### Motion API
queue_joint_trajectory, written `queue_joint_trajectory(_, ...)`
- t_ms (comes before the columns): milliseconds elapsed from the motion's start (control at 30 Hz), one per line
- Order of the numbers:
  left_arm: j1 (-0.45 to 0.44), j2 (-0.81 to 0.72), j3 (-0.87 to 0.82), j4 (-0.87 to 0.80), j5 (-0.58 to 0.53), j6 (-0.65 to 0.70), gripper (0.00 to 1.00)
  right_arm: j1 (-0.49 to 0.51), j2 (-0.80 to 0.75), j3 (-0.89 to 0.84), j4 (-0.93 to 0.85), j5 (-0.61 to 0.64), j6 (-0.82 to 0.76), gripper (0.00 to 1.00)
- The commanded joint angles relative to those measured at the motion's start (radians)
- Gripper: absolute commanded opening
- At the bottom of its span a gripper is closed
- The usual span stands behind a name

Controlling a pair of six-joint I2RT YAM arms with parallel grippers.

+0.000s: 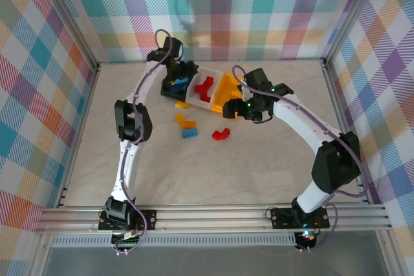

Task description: Sort the legos into containers by color

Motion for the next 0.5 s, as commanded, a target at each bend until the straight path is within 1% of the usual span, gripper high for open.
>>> queue_joint_trajectory(0, -0.078, -0.272, -0.229, -0.12, -0.05, 0.067, 0.98, -0.045, -0.056, -0.058, 0.026, -0.031, 0.004, 0.85)
queue_joint_trajectory(100, -0.121, -0.417, -0.464, -0.127, -0.061, 0.042, 0.97, -0.079, -0.101, -0.133, 0.058, -0.05, 0.011, 0.85)
queue_joint_trajectory(200, -0.178, -0.501, -0.61, -0.14, -0.063, 0.021, 0.98, -0.089, -0.124, -0.174, 0.068, -0.061, 0.003, 0.85)
queue_joint_trajectory(300, -0.219, -0.526, -0.704, -0.129, -0.057, -0.01, 0.99, -0.089, -0.138, -0.203, 0.084, -0.07, 0.004, 0.85)
queue_joint_trajectory(467, -0.238, -0.511, -0.794, -0.071, -0.037, -0.052, 0.99, -0.09, -0.146, -0.213, 0.092, -0.083, 0.005, 0.85)
